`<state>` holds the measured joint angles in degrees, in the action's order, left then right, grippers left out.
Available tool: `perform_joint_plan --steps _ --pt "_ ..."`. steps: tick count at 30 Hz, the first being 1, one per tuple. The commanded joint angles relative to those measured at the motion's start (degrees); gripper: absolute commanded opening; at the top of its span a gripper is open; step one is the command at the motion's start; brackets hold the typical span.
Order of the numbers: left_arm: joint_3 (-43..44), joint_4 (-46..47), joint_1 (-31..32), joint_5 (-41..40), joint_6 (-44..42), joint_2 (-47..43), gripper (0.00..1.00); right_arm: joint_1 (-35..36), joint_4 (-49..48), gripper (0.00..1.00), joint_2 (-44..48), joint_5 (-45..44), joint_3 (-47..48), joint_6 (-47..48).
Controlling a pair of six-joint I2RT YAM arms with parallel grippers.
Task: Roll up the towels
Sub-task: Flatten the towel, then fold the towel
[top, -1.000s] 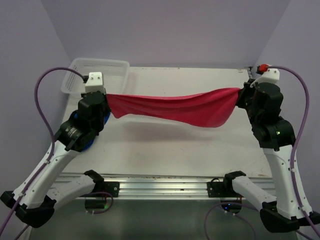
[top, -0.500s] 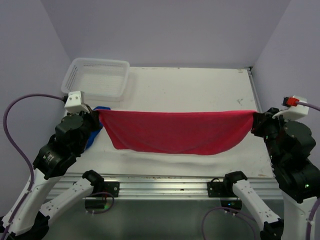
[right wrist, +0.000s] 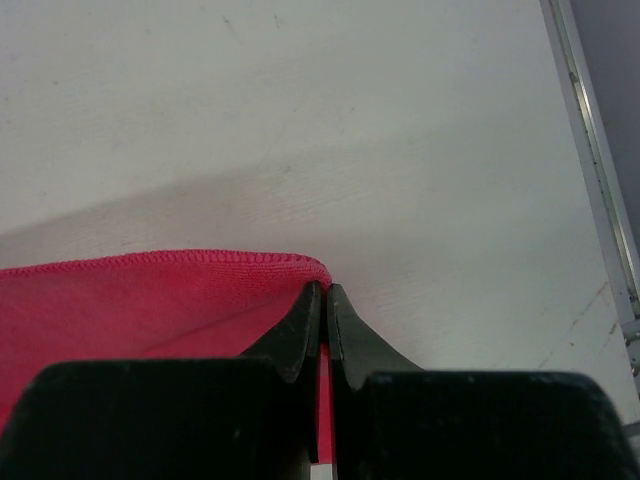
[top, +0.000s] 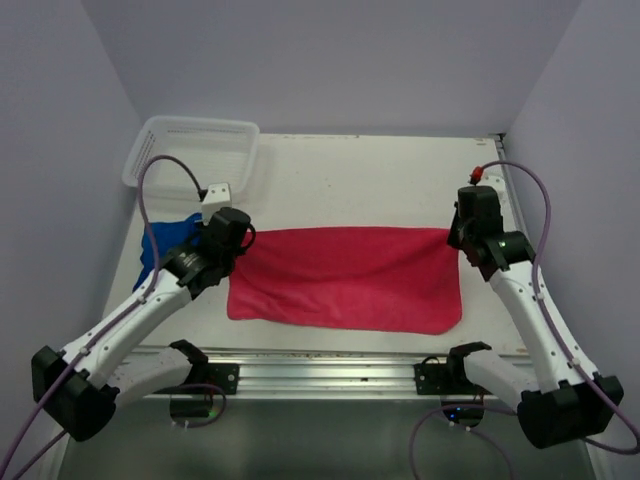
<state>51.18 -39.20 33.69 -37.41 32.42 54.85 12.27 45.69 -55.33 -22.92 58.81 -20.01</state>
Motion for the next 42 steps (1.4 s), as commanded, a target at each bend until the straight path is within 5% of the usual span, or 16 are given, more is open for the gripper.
perform_joint_plan --steps 1,9,17,26,42 --pt "2.52 10.44 -0.82 -6.09 0.28 6.83 0.00 -1.19 -13.77 0.00 -5.21 -3.45 0.52 0.94" --pt "6.47 24.77 -8.10 0.66 -7.98 21.16 0.00 -8.12 -22.92 0.00 -20.67 3.21 4.64 2.70" --pt "11.39 28.56 -17.07 7.17 -12.38 30.57 0.00 -11.92 -26.97 0.00 -29.91 7.71 11.58 4.28" --pt "16.05 31.64 -18.22 10.42 -17.74 38.04 0.00 -12.01 -26.71 0.00 -43.96 10.79 23.54 6.30" --pt "13.86 31.38 -18.31 8.67 -21.53 41.30 0.00 -12.01 -26.10 0.00 -44.78 12.11 20.57 9.64"
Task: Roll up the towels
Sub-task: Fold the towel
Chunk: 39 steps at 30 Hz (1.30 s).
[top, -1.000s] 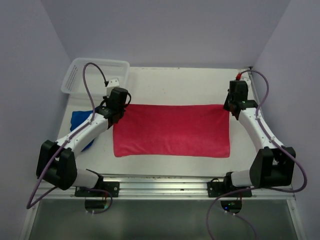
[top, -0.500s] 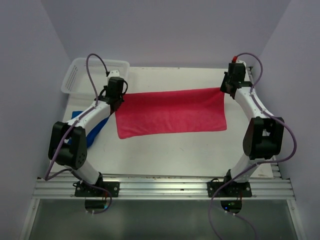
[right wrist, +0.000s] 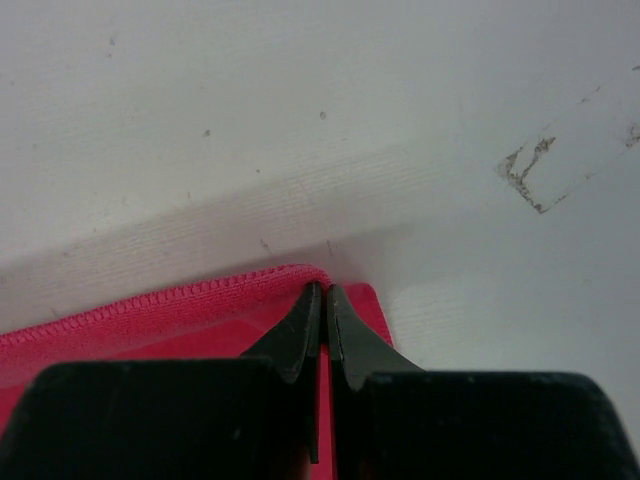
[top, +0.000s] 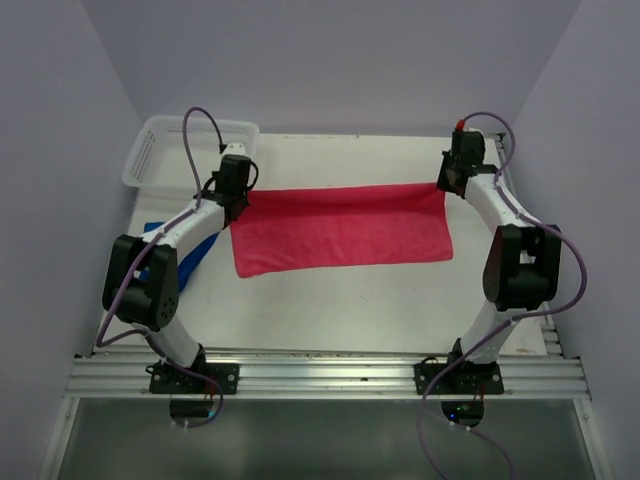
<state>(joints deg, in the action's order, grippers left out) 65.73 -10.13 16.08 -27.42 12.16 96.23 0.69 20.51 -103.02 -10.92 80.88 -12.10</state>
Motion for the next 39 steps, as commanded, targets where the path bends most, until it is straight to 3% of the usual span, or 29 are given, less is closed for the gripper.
perform_joint_plan --steps 1,12,17,25,32,39 --pt "-1.30 2.31 -0.69 -1.23 -1.09 -0.33 0.00 -0.42 -0.57 0.00 3.44 0.02 -1.86 1.81" --pt "-5.61 0.29 -0.61 0.44 1.90 -4.20 0.00 -0.42 0.23 0.00 8.80 -4.29 -7.93 1.55" --pt "-7.64 0.29 -0.17 1.23 2.60 -6.49 0.00 -0.42 -3.97 0.00 10.91 -6.57 -12.75 3.04" --pt "-8.25 -0.24 0.62 0.79 2.25 -7.98 0.00 -3.14 -21.73 0.00 16.62 10.00 -24.80 14.11" --pt "-8.87 -1.03 0.71 1.40 2.34 -9.04 0.00 -5.52 -16.65 0.01 15.57 19.26 -22.26 17.19" --pt "-10.27 -2.08 1.33 2.11 3.83 -9.21 0.00 -5.52 -16.64 0.07 18.64 18.57 -25.33 17.02"
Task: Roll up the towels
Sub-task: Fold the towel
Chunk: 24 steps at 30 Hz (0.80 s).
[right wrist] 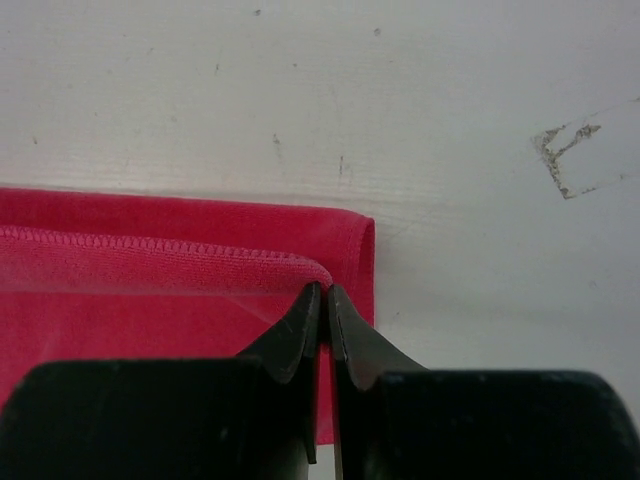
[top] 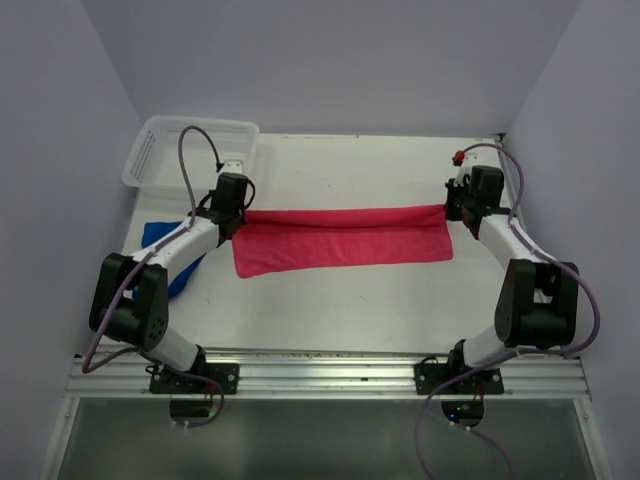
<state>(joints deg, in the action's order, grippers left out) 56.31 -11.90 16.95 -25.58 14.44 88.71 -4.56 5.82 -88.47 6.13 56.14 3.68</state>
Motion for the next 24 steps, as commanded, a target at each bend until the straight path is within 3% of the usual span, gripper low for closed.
perform_joint_plan --steps 1,5,24 --pt "-1.12 -0.49 0.54 0.27 1.73 -1.69 0.00 -0.28 -2.04 0.07 4.44 1.25 -1.03 1.15" --pt "-2.35 -0.75 0.89 0.53 2.70 -2.05 0.00 -0.28 -2.22 0.00 5.93 -1.47 -2.88 0.71" --pt "-8.15 -6.73 4.05 -4.56 8.41 -7.14 0.00 -0.28 -0.47 0.00 7.26 -7.97 -7.27 -3.24"
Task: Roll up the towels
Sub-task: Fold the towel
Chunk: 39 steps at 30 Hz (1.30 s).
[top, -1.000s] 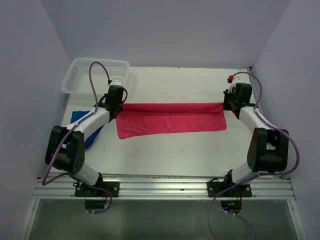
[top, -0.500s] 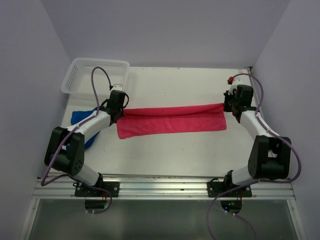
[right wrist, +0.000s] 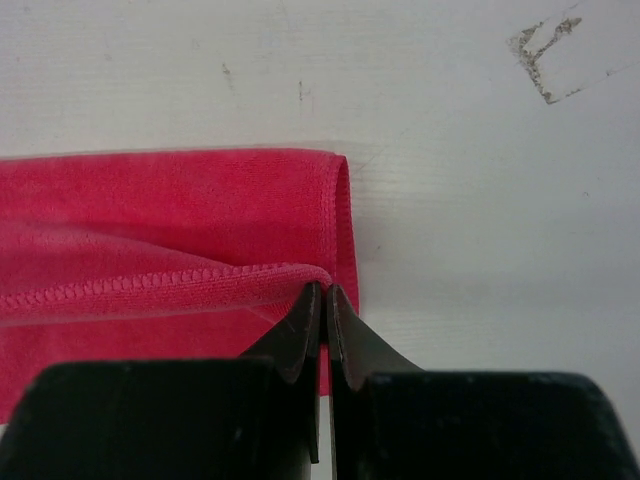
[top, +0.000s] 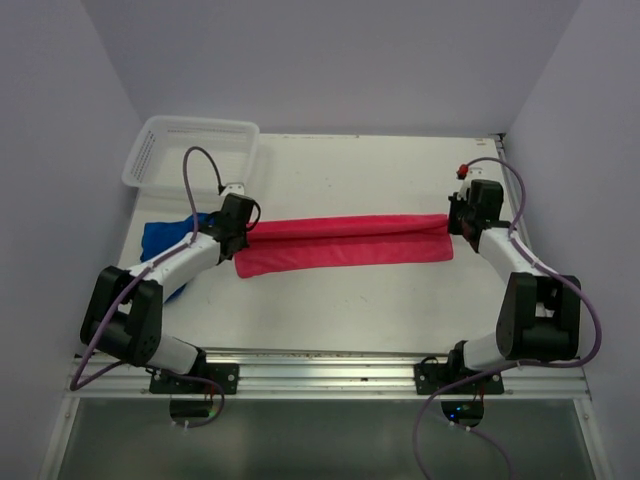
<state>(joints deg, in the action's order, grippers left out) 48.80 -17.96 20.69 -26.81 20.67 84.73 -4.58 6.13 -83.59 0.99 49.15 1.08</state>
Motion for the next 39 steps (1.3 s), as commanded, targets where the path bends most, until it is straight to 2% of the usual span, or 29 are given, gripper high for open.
perform_joint_plan --steps 1,5,15,22,30,35,36,38,39 --pt "-0.81 -0.68 0.32 -3.34 2.19 -3.43 0.00 -0.25 -0.16 0.00 2.29 -3.28 -0.19 -0.64" --pt "-0.98 -1.56 0.58 -4.04 2.62 -3.87 0.00 -0.25 0.90 0.00 1.94 -5.65 -0.37 -2.57" --pt "-2.92 -1.91 2.25 -5.80 4.38 -3.96 0.00 -0.25 0.81 0.00 2.29 -5.22 -1.68 -3.89" --pt "-4.41 -1.21 2.60 -4.48 5.61 -3.69 0.00 -0.25 0.20 0.00 2.47 -3.72 -3.79 -4.86" --pt "-6.61 -0.42 3.74 -2.99 6.40 -3.34 0.00 -0.25 -1.30 0.04 1.06 -2.67 -5.90 -6.35" --pt "-7.05 -0.76 5.59 -4.13 7.02 -2.64 0.00 -0.25 -0.95 0.11 0.80 -2.75 -6.17 -6.36" --pt "-7.13 -0.85 5.77 -4.30 7.28 -2.64 0.00 -0.25 -0.86 0.16 0.97 -2.75 -6.17 -6.44" --pt "-7.22 -1.20 6.12 -4.66 7.72 -2.81 0.00 -0.25 -0.77 0.20 1.24 -2.40 -6.17 -6.44" --pt "-7.31 -1.20 6.21 -4.57 7.72 -2.99 0.05 -0.25 -0.68 0.23 1.15 -2.40 -5.99 -6.53"
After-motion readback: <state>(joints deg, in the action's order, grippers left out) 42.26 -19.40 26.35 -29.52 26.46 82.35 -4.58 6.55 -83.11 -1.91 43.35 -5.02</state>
